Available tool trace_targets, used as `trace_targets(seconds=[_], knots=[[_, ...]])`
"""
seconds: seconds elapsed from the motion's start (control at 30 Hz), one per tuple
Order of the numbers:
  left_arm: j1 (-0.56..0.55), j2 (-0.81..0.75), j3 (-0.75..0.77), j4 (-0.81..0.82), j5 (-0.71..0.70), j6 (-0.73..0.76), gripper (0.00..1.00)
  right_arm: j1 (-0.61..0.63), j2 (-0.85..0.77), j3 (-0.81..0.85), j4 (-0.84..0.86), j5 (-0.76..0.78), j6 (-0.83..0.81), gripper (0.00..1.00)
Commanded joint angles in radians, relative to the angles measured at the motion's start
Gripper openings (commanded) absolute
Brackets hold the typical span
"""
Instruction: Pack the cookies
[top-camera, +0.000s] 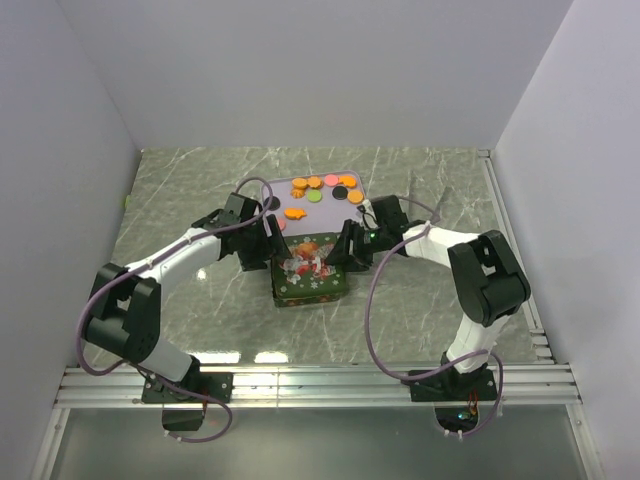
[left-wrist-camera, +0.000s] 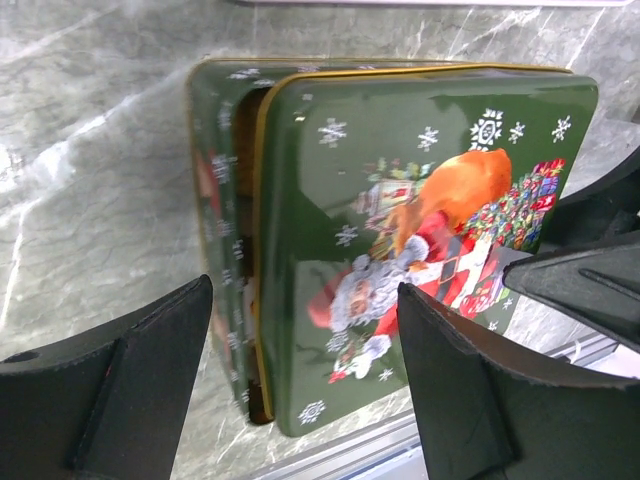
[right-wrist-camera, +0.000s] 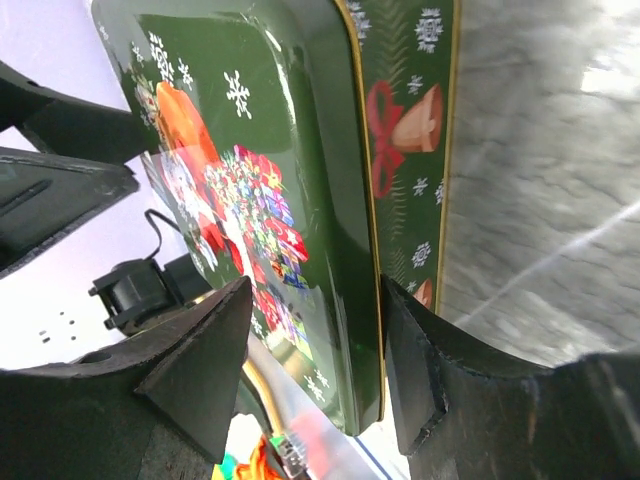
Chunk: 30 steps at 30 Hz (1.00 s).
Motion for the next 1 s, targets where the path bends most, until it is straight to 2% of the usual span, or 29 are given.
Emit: trace_targets(seconds=[0.0,0.33,0.37,0.47,0.5,0.97], knots=[[0.002,0.015,-0.013,0.054,0.030,0.013,0.80,0.032,0.006,0.068,-0.073,0.046,-0.034,0.61],[0.002,0.019,-0.079,0.111,0.032,-0.005,0.80,0.103,0.056,0.129,-0.164,0.083,-0.048,0.64],[0.001,0.018,-0.085,0.117,0.038,-0.008,0.80,0.107,0.062,0.131,-0.166,0.085,-0.048,0.76],[0.002,0.010,-0.102,0.140,0.065,-0.013,0.80,0.121,0.082,0.142,-0.173,0.091,-0.037,0.77],[0.002,0.006,-0.111,0.147,0.073,-0.012,0.80,0.121,0.092,0.145,-0.176,0.093,-0.034,0.93],[0.001,-0.013,-0.105,0.172,0.133,-0.001,0.81,0.140,0.138,0.318,-0.366,0.209,-0.053,0.97]])
